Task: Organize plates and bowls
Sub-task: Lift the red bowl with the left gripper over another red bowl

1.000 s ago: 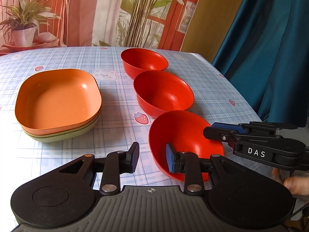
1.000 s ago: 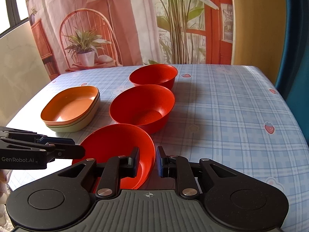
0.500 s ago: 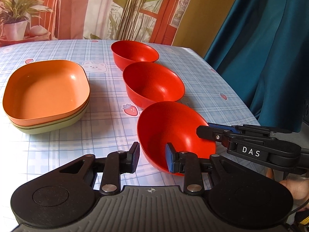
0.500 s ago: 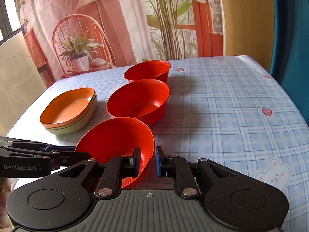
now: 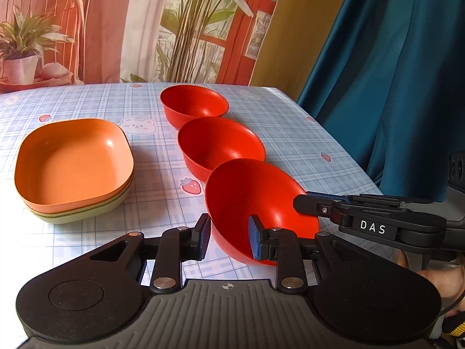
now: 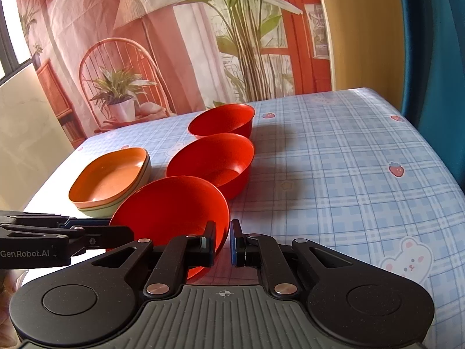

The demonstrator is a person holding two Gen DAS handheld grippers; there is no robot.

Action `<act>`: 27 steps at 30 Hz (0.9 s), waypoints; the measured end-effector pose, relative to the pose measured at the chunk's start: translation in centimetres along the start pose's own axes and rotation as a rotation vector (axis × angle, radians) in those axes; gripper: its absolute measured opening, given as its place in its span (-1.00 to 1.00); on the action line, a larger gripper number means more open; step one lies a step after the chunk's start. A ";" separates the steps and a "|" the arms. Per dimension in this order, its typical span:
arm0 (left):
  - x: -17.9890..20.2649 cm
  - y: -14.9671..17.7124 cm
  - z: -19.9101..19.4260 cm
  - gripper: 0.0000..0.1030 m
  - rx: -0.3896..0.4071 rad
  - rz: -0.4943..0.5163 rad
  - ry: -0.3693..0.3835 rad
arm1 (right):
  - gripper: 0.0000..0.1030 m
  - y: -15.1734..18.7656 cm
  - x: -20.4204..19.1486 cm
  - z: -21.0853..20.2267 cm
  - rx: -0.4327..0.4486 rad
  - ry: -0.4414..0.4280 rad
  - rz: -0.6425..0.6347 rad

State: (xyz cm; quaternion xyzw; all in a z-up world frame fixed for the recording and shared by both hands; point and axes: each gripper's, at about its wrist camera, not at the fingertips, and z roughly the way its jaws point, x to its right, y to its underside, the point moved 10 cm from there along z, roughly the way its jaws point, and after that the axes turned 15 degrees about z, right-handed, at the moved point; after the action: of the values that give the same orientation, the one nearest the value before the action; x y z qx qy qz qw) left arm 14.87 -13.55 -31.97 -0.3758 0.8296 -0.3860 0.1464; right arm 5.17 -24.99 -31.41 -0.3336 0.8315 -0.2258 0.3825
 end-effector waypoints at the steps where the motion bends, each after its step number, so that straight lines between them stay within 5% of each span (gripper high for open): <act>1: 0.0 -0.2 -0.2 -0.42 0.008 0.001 -0.002 | -0.82 -0.2 -0.1 -0.1 0.002 -0.010 0.015; 27: -0.9 -3.1 -0.5 -0.42 0.029 0.004 -0.021 | -0.83 -5.2 -1.7 0.1 0.082 -0.054 0.000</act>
State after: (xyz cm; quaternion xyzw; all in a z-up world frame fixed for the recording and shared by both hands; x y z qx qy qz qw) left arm 16.76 -13.87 -29.36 -0.3759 0.8231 -0.3940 0.1614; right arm 8.03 -27.26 -27.40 -0.3235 0.8111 -0.2506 0.4180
